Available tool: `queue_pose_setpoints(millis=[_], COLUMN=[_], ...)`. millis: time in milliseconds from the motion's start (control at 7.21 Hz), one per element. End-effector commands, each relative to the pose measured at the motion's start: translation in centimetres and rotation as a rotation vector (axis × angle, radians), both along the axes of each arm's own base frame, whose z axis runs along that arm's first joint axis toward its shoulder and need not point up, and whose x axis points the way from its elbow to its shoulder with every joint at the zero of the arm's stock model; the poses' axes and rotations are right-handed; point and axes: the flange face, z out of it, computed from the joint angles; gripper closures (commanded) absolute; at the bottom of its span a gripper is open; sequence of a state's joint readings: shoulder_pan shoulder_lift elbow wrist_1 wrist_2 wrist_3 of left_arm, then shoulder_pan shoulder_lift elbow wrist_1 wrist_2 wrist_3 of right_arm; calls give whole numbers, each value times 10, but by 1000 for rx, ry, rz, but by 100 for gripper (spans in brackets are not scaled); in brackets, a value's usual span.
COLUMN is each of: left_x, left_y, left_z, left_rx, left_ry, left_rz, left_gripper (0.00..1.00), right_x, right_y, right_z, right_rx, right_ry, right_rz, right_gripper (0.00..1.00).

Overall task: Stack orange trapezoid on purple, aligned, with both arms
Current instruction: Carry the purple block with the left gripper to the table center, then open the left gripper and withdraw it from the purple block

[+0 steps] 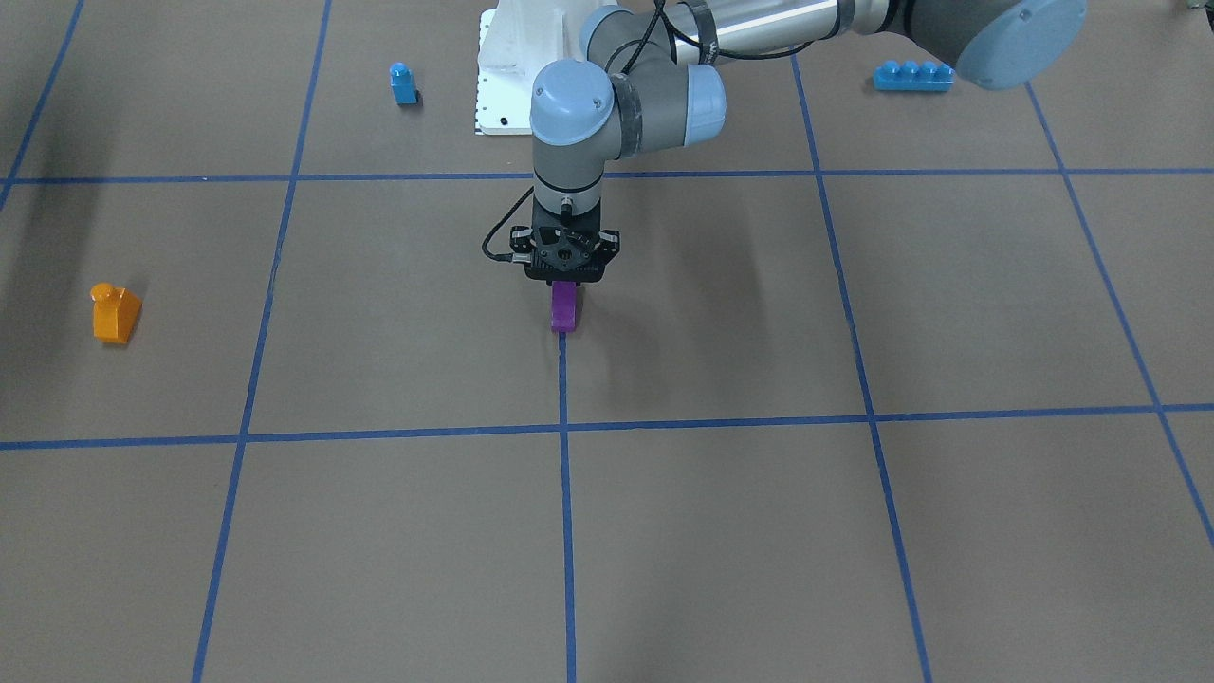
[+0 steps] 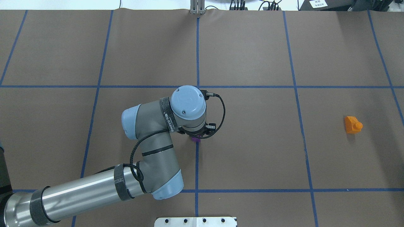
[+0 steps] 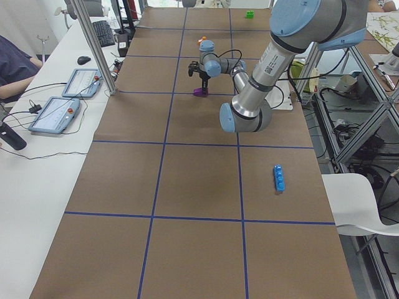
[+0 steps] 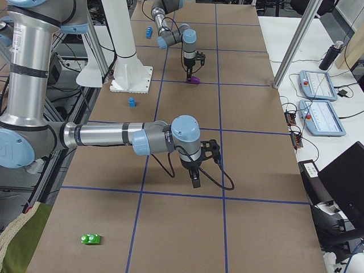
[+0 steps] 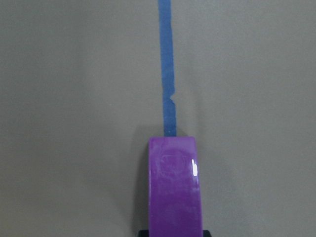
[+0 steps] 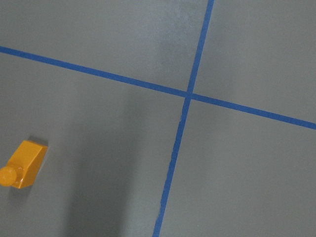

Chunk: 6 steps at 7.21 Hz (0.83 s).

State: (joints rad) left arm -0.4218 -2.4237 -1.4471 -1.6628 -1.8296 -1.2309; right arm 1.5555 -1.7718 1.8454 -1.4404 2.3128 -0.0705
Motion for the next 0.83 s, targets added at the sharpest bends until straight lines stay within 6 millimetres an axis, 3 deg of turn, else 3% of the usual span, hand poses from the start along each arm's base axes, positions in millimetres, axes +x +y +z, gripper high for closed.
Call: queue_pose_setpoints(millis=[0,139,277,416,555,694], left_x=[0,-2,-14,-42,-85,-153], left_y=[0,-1,-9,-19,-7,7], left_z=[1,2,-8,-30,-12,3], left_rx=[2,5,19,69,129,205], left_ry=[-3,-2,15,60,30,-21], left_rz=[-1,-4,-23,-25,30,88], left_gripper=[12,1,1,1,0,1], right_x=[0,0,0,-1,-2,-2], right_y=[0,0,0,0,0,0], right_z=[1,1,0,0,-2,-7], right_rx=[-1,-3,-3,-7,-5,-14], right_ry=[3,1,-1,-13,-23,-31], right_rz=[1,1,3,2,2,19], right_gripper=[0,0,0,0,0,0])
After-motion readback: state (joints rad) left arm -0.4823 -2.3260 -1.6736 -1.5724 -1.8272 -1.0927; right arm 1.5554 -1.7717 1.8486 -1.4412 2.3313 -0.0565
